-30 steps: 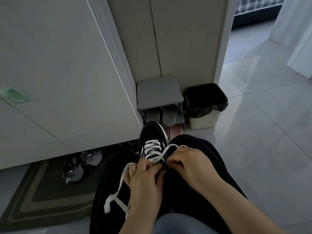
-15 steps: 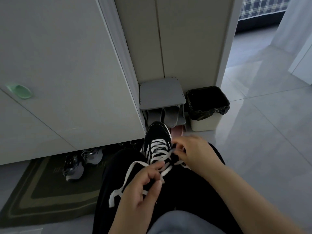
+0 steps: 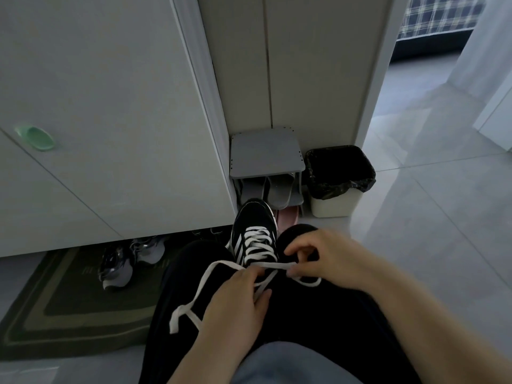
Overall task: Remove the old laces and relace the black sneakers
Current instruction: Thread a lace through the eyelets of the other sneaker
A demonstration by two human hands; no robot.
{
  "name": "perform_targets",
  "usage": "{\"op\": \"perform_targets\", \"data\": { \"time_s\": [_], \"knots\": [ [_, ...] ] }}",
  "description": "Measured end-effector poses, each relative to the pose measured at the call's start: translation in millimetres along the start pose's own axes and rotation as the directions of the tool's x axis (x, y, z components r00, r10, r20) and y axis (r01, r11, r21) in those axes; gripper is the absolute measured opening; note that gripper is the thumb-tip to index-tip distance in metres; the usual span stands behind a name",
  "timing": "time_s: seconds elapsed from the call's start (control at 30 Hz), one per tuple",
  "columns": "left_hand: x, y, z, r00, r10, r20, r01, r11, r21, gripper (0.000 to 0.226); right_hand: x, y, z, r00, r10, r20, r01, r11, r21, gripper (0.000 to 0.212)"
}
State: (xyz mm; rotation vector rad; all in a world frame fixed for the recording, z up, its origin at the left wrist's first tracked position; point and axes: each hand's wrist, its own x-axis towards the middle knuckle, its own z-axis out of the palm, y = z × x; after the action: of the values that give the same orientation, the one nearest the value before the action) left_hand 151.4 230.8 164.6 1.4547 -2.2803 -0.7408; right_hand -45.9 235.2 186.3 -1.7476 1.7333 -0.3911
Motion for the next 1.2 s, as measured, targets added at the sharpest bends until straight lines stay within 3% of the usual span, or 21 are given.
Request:
{"op": "perform_targets", "data": {
  "time_s": [0.1,0.2,0.27,0.4,0.47,0.5,0.57,0.63,0.7,0.8,0.83,0.97,1.07,1.13,1.2],
  "knots": [
    [8,-1,7,0.998,0.06,-0.032,-0.053,0.981,0.186,0.027,4,-4,22,0.992,-0.08,-0.097,0.051,0.962,-0.268,0.025],
    [12,-4,12,0.993,0.116,-0.026,-0.106,0.961,0.256,0.012,1,-4,25,0.979,-0.09,-0.185,0.056,0.982,-0.178,0.014],
    [13,-8,14,0.979,0.168,-0.112,-0.146,0.972,0.182,0.008,-3,-2,17,0.973,-0.038,-0.227,0.036,0.999,-0.012,0.014],
    [6,-2,8,0.987,0.035,-0.159,-0.071,0.972,-0.223,0.008,-15,-1,-2,0.943,0.06,-0.327,0.007,0.98,0.201,0.022],
    [1,9,-5,0.997,-0.066,-0.04,0.031,0.821,-0.57,0.018,-21,-4,-9,0.952,0.153,-0.264,0.006,0.856,0.517,0.024],
    [-1,13,-10,0.995,-0.1,0.012,0.079,0.703,-0.706,0.023,-22,-6,-9,0.965,0.177,-0.192,0.006,0.72,0.694,0.027],
    [-3,15,-15,0.992,-0.123,0.029,0.091,0.535,-0.84,0.023,-21,-8,-5,0.974,0.204,-0.094,-0.009,0.454,0.891,0.031],
    [-7,13,-18,0.996,-0.088,0.006,0.049,0.495,-0.868,0.019,-19,-6,3,0.963,0.264,-0.049,-0.047,0.345,0.937,0.033],
    [-9,6,-21,0.998,-0.058,0.014,0.044,0.563,-0.826,0.018,-17,-4,8,0.955,0.294,-0.031,-0.062,0.302,0.951,0.037],
    [-11,0,-21,0.99,-0.077,0.119,0.137,0.744,-0.655,0.023,-16,0,10,0.962,0.27,0.034,-0.094,0.212,0.973,0.033],
    [-11,-1,-19,0.983,-0.098,0.158,0.174,0.787,-0.593,0.023,-16,0,11,0.964,0.262,0.052,-0.117,0.243,0.963,0.031],
    [-8,4,-12,0.966,-0.169,0.197,0.236,0.889,-0.392,0.025,-15,1,18,0.971,0.24,-0.02,-0.138,0.621,0.771,0.015],
    [-7,8,-14,0.976,-0.152,0.155,0.176,0.972,-0.156,0.015,-12,0,19,0.965,0.238,-0.11,-0.088,0.69,0.719,0.01],
    [-8,6,-15,0.986,-0.092,0.137,0.089,0.996,0.026,0.017,-11,2,20,0.959,0.242,-0.147,-0.053,0.665,0.745,0.011],
    [-8,4,-19,0.995,-0.011,0.099,0.01,1.0,0.014,0.017,-11,1,20,0.966,0.233,-0.113,-0.027,0.524,0.851,0.014]
  ]
}}
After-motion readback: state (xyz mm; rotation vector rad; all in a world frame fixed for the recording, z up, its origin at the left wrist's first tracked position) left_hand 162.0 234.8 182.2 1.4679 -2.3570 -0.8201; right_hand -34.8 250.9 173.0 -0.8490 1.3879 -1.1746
